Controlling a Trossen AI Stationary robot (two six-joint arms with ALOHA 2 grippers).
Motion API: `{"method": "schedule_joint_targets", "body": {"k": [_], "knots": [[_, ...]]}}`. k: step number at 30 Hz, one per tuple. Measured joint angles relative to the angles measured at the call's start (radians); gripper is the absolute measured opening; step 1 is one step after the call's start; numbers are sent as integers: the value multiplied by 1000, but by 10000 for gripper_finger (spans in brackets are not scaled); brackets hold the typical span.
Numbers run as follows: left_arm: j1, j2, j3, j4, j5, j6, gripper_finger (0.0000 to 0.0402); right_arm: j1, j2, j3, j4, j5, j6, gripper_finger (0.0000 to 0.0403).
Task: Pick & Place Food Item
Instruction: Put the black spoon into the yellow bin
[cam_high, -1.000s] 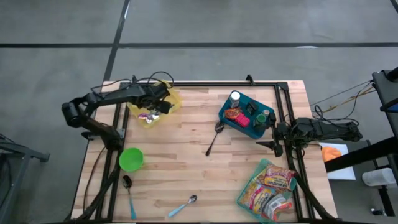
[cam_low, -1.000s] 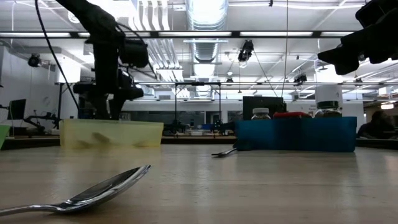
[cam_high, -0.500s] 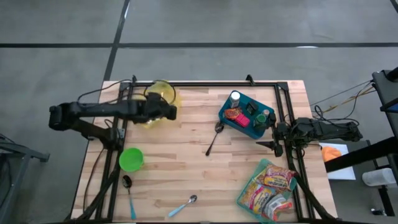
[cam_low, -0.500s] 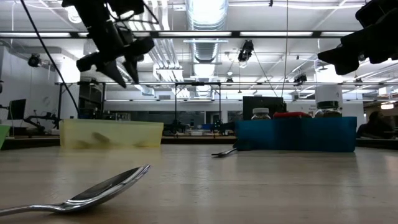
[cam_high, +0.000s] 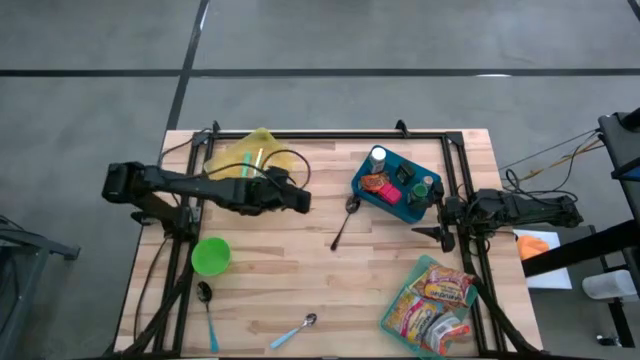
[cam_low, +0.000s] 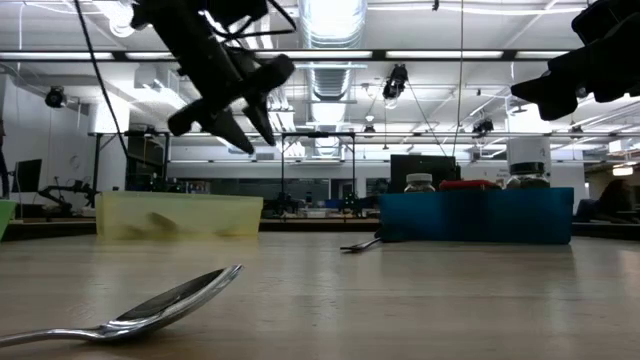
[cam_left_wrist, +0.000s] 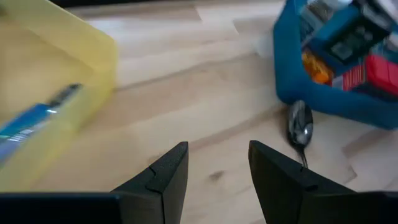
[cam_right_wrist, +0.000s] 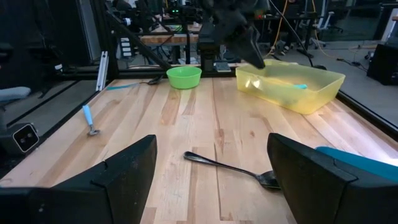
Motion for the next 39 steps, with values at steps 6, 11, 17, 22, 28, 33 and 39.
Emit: {"method": "schedule_joint_targets", "body": {"k": [6, 11, 17, 22, 28, 33, 39], "knots": [[-36, 181, 148, -5, 26, 71, 172, 0, 0, 0, 0, 0, 0, 303], [-70, 322, 288, -46, 4, 135, 172, 0, 0, 0, 0, 0, 0, 303], [-96, 454, 394, -44, -46, 138, 172, 0, 0, 0, 0, 0, 0, 303], [-107, 561, 458, -38, -66, 177, 172, 0, 0, 0, 0, 1, 0, 303], [-106, 642, 493, 55, -57, 202, 172, 0, 0, 0, 0, 6, -1, 303], [-107, 660, 491, 86, -57, 254, 172, 0, 0, 0, 0, 6, 0, 303], [-108, 667, 489, 90, -16, 337, 172, 0, 0, 0, 0, 6, 0, 303]]}}
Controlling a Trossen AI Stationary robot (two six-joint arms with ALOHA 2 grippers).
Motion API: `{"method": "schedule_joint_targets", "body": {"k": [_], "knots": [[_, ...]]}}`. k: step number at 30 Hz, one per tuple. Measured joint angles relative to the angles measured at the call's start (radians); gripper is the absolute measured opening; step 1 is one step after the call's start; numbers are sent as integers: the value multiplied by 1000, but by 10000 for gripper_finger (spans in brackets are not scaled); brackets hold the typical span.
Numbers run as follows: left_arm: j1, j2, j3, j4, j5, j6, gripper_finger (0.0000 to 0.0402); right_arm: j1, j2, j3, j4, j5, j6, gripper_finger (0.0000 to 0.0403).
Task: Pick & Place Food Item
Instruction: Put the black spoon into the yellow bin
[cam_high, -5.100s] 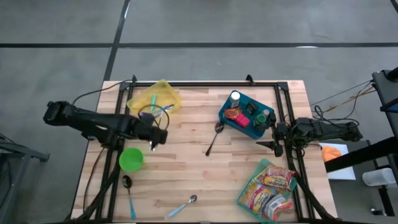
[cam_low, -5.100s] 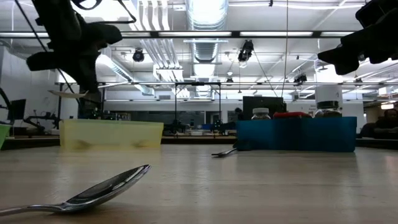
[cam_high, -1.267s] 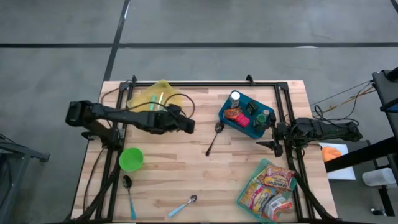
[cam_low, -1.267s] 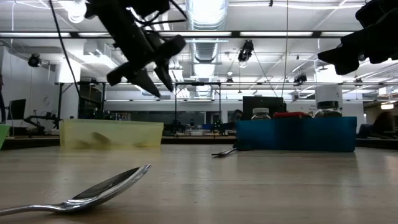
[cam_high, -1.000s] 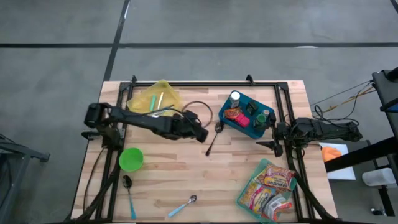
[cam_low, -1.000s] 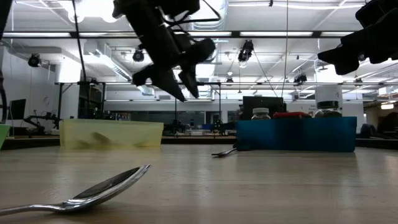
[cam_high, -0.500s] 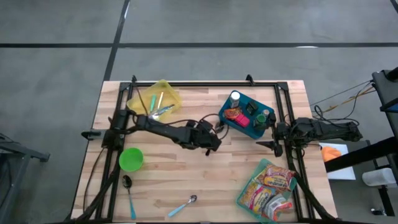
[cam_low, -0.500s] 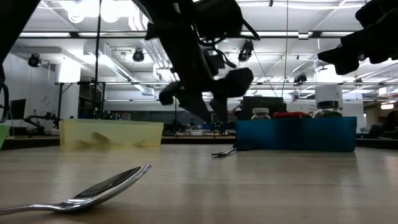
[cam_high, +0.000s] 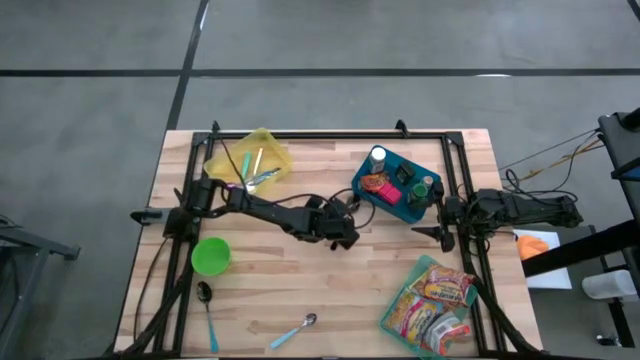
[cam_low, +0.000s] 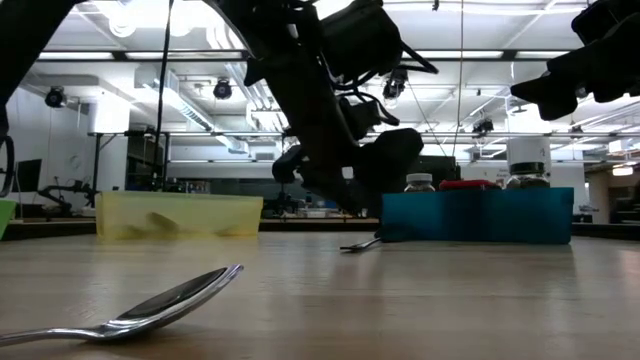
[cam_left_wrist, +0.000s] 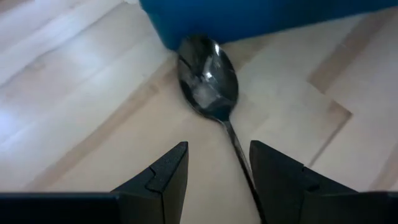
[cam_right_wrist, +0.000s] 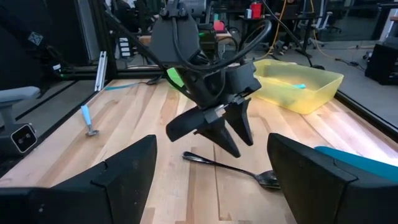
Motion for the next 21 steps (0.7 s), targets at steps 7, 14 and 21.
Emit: {"method": "schedule_joint_targets", "body": {"k": [7, 14, 21], "knots": [[-1, 28, 1, 50, 50, 16, 172, 0, 0, 0, 0, 0, 1, 303], [11, 83, 3, 77, 57, 48, 171, 0, 0, 0, 0, 0, 0, 303], [15, 83, 3, 84, 64, 74, 168, 0, 0, 0, 0, 0, 2, 303]]}}
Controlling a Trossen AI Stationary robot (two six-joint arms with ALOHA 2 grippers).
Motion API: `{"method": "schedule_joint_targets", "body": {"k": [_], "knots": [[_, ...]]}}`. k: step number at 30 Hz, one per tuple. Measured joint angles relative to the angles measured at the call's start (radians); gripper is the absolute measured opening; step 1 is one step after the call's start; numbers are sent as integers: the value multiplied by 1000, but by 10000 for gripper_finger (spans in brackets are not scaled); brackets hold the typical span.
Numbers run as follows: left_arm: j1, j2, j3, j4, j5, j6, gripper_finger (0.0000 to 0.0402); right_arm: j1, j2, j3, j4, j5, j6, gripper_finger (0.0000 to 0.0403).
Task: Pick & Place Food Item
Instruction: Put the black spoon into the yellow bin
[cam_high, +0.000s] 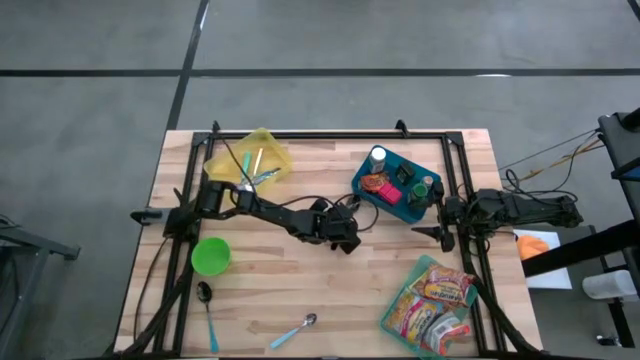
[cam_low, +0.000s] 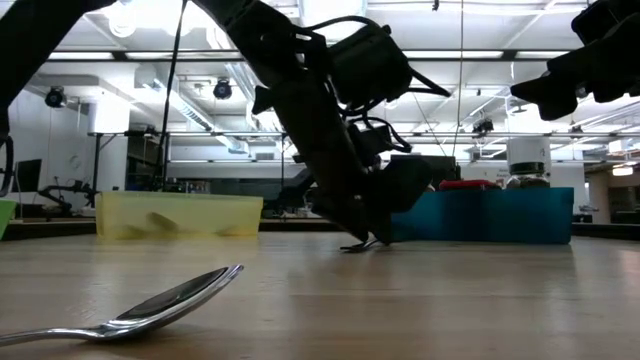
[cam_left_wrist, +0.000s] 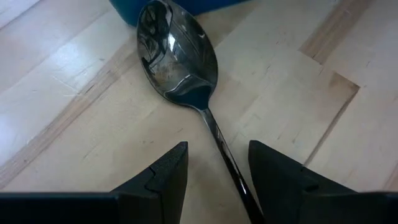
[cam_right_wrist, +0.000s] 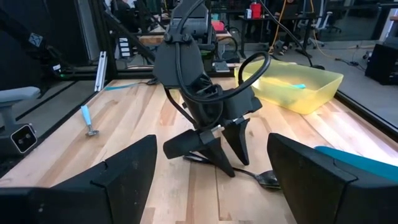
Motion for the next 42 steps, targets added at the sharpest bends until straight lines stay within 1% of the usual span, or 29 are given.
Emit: {"method": "schedule_joint_targets", "body": {"k": [3, 11, 17, 33, 42], "knots": [[0, 1, -1, 3, 2, 5, 151, 0, 0, 0, 0, 0, -1, 303], [0, 2, -1, 6, 6, 5, 62, 0, 0, 0, 0, 0, 0, 303], [1, 2, -1, 2, 2, 9, 9, 0, 0, 0, 0, 0, 0, 303], [2, -4, -1, 1, 3, 31, 6, 0, 0, 0, 0, 0, -1, 303], [2, -59, -4, -47, 2, 31, 6, 0, 0, 0, 0, 1, 0, 303]]}}
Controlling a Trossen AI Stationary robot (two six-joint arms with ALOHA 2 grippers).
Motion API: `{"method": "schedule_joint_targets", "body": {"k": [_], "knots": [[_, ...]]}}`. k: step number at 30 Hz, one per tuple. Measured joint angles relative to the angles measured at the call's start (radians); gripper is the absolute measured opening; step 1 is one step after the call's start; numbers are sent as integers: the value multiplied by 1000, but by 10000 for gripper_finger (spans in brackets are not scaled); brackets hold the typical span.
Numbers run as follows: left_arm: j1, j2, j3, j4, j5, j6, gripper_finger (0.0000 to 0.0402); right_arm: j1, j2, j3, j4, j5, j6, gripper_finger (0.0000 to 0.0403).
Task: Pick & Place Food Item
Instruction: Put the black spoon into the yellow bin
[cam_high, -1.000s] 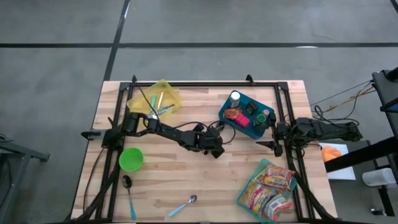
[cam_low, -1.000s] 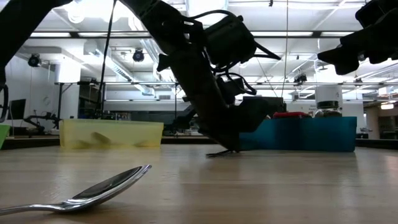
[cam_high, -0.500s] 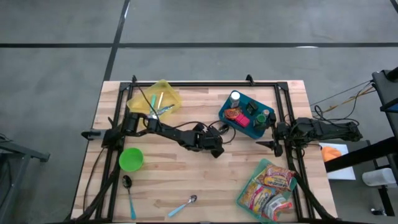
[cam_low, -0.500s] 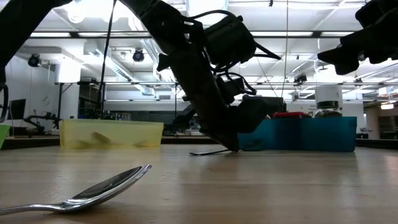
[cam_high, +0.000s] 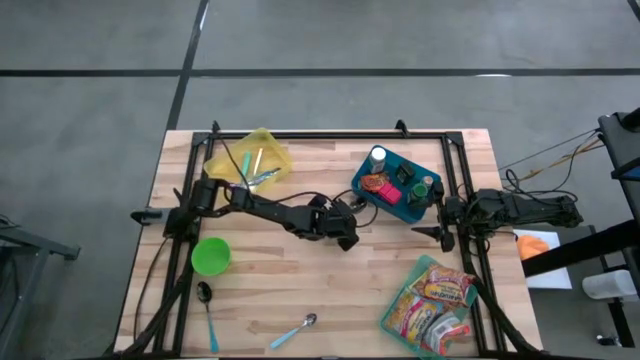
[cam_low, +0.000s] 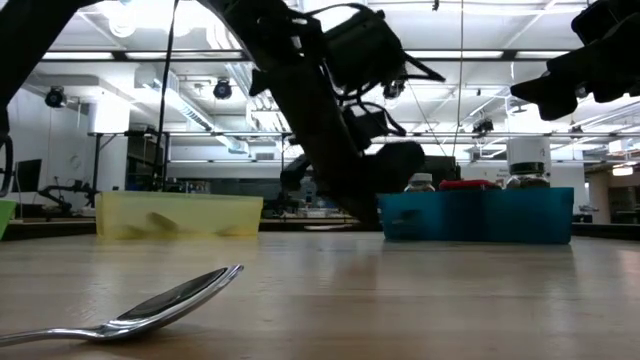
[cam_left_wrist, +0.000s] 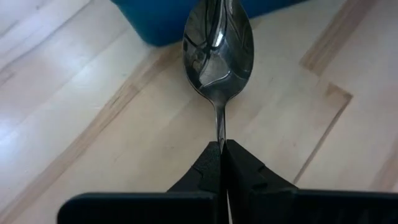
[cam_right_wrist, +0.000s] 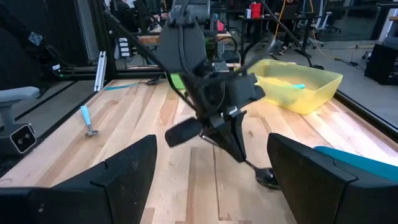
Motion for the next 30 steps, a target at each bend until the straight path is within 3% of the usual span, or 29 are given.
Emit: {"method": "schedule_joint_targets", "body": {"k": [12, 30], "knots": [[-11, -79, 0, -71, -34, -1, 5, 0, 0, 0, 0, 0, -1, 303], [-32, -214, 0, -290, -235, -134, 5, 0, 0, 0, 0, 0, -1, 303]]}}
